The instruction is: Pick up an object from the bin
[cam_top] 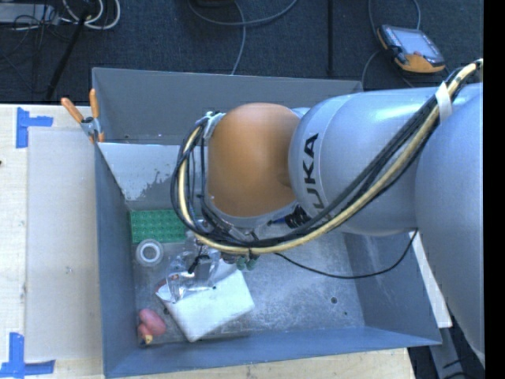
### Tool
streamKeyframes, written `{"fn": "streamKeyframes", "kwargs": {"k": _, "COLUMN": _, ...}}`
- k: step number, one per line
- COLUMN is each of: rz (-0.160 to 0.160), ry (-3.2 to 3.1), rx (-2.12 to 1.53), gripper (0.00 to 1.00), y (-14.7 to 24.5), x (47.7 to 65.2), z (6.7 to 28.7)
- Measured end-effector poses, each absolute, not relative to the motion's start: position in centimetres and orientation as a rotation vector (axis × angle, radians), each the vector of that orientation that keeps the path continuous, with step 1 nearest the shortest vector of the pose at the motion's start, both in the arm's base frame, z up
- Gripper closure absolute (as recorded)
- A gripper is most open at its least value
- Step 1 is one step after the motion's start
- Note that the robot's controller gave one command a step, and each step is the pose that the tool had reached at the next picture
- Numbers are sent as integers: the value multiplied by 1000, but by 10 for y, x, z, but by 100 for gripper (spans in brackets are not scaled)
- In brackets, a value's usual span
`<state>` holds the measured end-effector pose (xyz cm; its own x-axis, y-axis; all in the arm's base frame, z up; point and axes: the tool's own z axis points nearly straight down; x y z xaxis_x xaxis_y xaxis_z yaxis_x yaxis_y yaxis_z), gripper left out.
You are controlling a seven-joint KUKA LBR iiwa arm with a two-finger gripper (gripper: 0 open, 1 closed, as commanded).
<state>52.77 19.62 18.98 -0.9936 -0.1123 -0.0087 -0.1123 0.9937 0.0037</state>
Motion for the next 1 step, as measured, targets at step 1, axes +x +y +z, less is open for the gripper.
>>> {"fn": "streamKeyframes", "kwargs": {"k": 1, "rz": 4, "ry": 3127, "rx": -177, "gripper": 100, "y": 190, "x": 514, "z": 350}}
